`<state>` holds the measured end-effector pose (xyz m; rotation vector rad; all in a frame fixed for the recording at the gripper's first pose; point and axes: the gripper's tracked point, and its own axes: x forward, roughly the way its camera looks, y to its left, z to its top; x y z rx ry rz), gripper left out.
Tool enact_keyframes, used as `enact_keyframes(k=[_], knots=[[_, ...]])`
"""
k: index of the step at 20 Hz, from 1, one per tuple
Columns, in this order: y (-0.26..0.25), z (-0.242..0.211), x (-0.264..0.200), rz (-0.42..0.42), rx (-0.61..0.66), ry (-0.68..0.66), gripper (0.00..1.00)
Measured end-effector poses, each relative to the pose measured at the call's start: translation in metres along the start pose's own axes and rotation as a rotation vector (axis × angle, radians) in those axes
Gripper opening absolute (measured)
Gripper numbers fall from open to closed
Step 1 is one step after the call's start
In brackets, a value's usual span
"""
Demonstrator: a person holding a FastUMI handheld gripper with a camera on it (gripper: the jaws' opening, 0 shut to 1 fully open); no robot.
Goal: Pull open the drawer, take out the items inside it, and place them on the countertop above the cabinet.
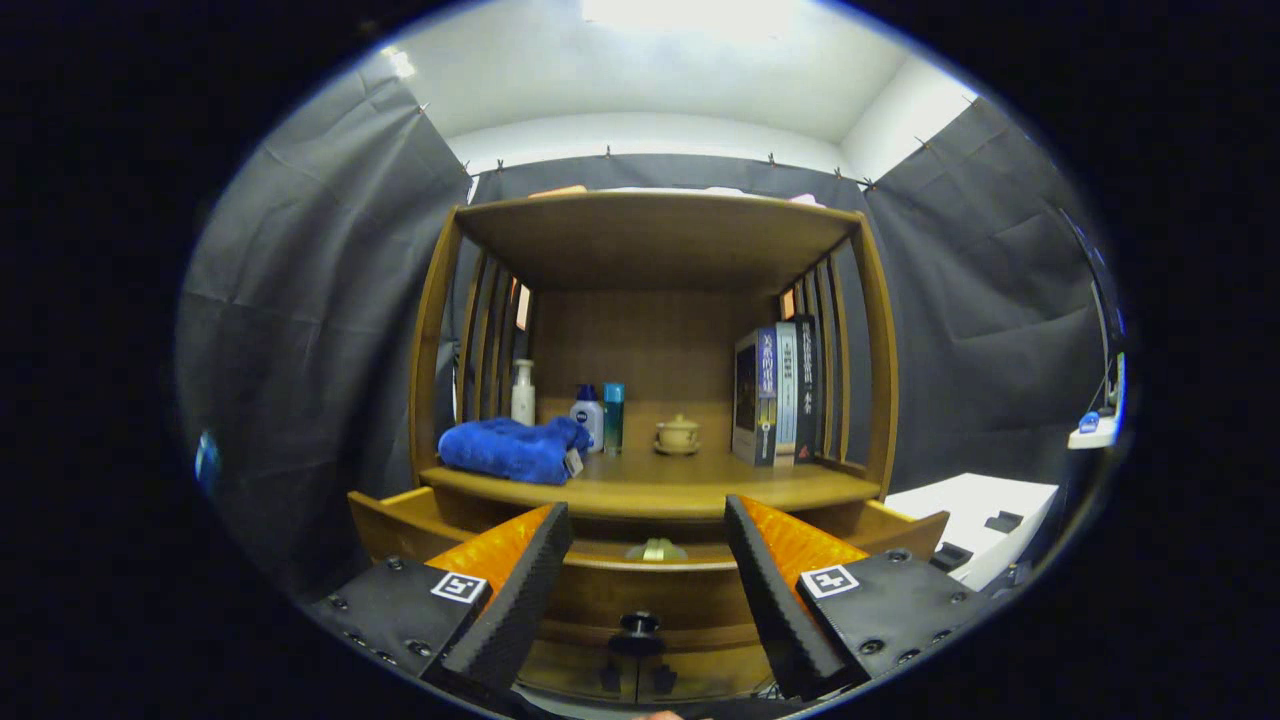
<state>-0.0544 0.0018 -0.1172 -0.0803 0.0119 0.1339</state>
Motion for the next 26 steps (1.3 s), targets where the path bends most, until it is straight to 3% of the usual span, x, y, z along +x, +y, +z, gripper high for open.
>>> enact_keyframes(k=[5,8,11,14,18,20,26], knots=[[0.023,0.024,0.019,0.036,-0.003,0.062,0.98],[0.025,0.048,0.052,0.027,0.017,0.088,0.98],[0.010,0.044,0.084,-0.050,-0.013,0.190,0.96],[0.008,0.013,0.093,-0.079,-0.005,0.370,0.93],[-0.001,-0.048,0.104,-0.168,0.193,0.686,0.89],[-0.015,-0.071,0.115,-0.228,0.239,0.763,0.86],[-0.052,-0.109,0.132,-0.350,0.183,0.872,0.77]])
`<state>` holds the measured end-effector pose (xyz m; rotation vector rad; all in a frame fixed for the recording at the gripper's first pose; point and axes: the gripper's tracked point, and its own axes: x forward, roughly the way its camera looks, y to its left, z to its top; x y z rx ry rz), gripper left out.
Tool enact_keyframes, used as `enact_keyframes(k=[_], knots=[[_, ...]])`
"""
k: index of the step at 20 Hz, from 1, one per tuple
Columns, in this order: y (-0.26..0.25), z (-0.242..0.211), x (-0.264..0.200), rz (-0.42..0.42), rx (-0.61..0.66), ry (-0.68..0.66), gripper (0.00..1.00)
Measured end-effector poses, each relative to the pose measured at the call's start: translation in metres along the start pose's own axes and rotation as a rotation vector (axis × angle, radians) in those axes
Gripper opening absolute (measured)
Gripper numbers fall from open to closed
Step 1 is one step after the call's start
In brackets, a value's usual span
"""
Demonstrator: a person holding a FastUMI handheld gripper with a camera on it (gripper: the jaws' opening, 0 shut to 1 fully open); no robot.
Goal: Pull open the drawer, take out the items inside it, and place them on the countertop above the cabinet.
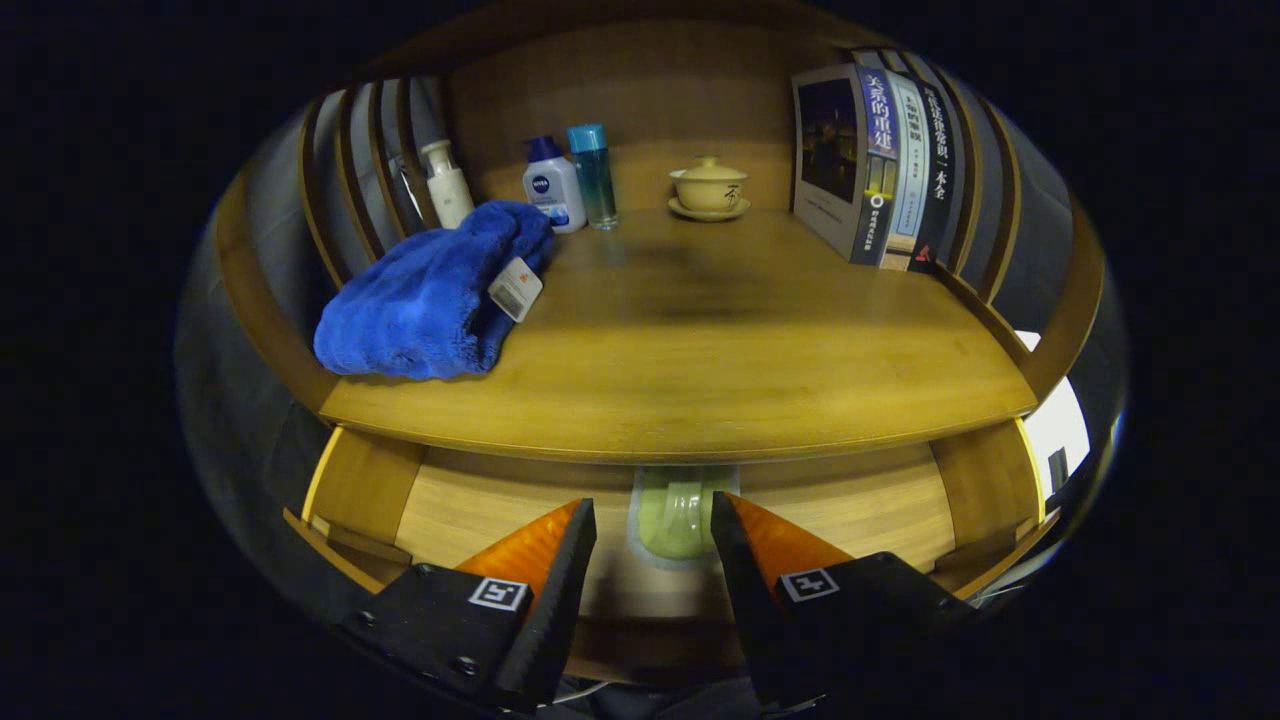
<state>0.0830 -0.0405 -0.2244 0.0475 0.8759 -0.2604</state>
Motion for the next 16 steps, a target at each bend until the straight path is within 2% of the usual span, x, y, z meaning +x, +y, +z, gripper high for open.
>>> enact_keyframes(k=[5,6,8,9,10,12,13,16], knots=[[-0.017,0.006,0.033,-0.091,-0.033,0.027,0.74],[-0.020,0.002,0.038,-0.101,-0.030,0.044,0.71],[-0.028,-0.010,0.042,-0.122,-0.012,0.090,0.53],[-0.026,-0.003,0.042,-0.102,-0.012,0.058,0.44],[-0.028,-0.002,0.039,-0.100,0.004,0.062,0.47],[-0.026,-0.004,0.033,-0.080,0.041,0.084,0.31],[-0.024,-0.008,0.027,-0.064,0.047,0.107,0.26],[-0.015,-0.012,0.006,-0.022,0.065,0.147,0.26]])
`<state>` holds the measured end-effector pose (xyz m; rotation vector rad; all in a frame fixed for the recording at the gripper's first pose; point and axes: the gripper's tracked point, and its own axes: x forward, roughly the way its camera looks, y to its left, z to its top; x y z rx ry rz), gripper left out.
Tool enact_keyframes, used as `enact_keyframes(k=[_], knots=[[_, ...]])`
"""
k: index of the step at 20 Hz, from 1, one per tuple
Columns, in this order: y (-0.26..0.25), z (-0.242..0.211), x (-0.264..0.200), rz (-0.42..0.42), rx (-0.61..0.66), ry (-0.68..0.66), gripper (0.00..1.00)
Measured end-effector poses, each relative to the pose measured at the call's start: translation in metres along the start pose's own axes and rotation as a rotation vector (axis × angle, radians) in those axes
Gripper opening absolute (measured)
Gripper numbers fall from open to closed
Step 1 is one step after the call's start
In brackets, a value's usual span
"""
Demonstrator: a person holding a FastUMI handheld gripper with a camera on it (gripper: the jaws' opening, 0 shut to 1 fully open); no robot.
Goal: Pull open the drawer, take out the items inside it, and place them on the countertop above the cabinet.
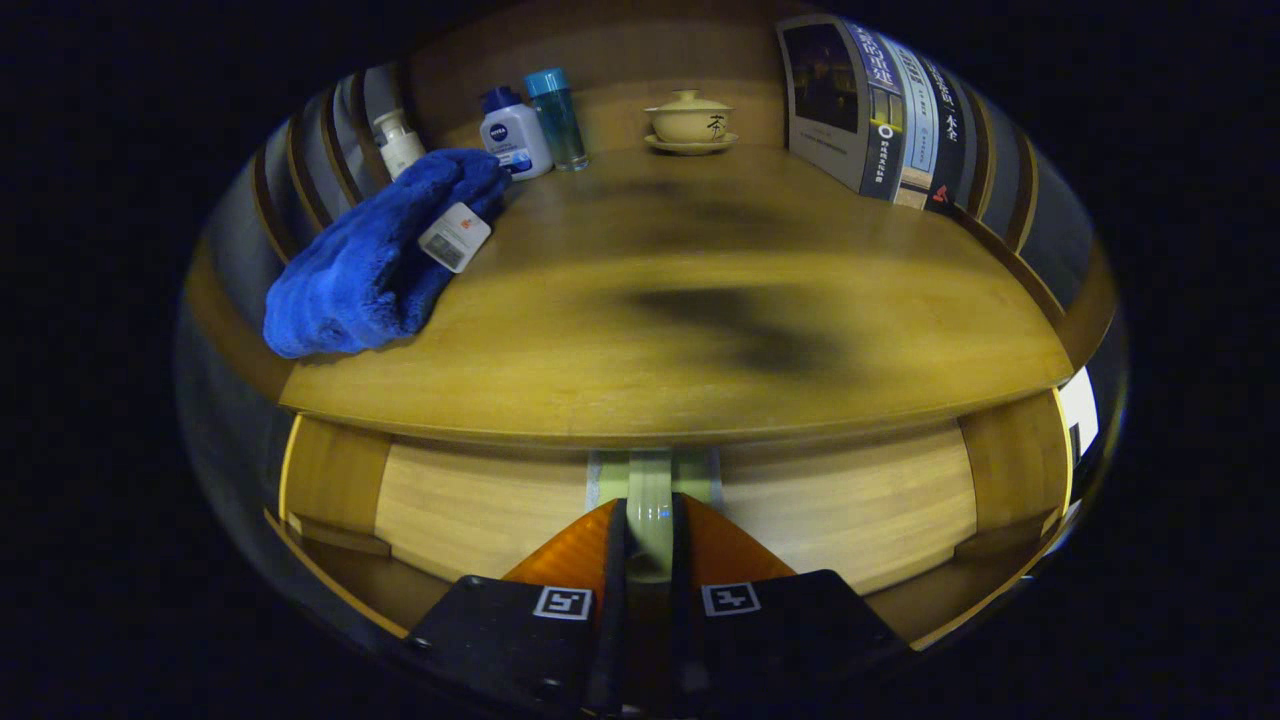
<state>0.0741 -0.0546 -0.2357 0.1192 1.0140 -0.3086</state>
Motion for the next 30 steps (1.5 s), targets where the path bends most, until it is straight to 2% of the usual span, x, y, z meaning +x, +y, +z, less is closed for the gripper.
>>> enact_keyframes(k=[7,10,15,19,25,30], knots=[[0.030,-0.003,-0.059,0.081,-0.021,0.086,0.26],[0.030,-0.004,-0.060,0.069,-0.040,0.117,0.26],[0.057,0.014,-0.064,0.156,0.068,0.199,0.26],[0.064,0.013,-0.083,0.177,0.024,0.215,0.26],[0.060,0.030,-0.143,0.234,-0.034,0.067,0.26],[0.066,0.088,-0.168,0.306,-0.071,-0.255,0.26]])
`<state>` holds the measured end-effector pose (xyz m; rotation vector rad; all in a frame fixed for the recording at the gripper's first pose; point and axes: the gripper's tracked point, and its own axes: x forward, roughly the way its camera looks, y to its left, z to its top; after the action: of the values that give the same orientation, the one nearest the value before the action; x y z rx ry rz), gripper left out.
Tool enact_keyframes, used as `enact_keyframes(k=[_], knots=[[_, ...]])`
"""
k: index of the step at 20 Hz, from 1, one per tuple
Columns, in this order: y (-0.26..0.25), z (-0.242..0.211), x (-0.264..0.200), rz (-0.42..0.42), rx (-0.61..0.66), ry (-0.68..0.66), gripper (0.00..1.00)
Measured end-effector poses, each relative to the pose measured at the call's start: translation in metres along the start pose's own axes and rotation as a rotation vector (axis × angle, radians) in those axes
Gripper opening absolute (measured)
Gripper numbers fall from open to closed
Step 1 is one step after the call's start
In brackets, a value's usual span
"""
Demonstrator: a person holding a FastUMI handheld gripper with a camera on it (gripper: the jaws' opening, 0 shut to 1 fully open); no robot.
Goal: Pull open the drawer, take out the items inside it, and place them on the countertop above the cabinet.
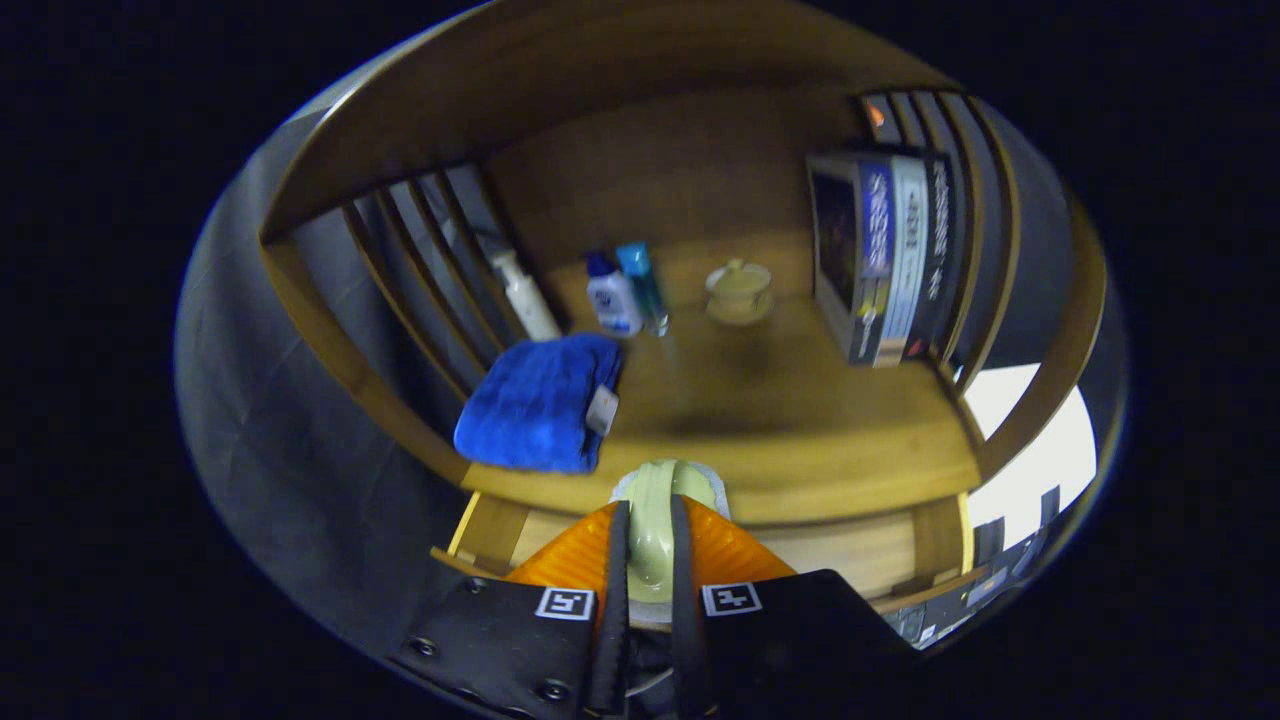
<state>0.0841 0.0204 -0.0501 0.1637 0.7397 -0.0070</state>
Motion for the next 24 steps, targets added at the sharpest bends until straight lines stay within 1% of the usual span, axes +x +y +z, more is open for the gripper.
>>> enact_keyframes(k=[3,6,8,12,17,21,24], knots=[[0.008,0.019,0.005,0.043,0.029,-0.084,0.26],[-0.001,0.031,0.032,0.049,0.048,-0.143,0.26],[-0.005,0.034,0.052,0.048,0.010,-0.191,0.26],[-0.011,0.037,0.076,0.023,-0.119,-0.318,0.26],[-0.019,0.021,0.099,-0.020,-0.211,-0.347,0.26],[-0.029,0.012,0.114,-0.036,-0.184,-0.331,0.26],[-0.041,0.007,0.124,-0.055,-0.168,-0.319,0.28]])
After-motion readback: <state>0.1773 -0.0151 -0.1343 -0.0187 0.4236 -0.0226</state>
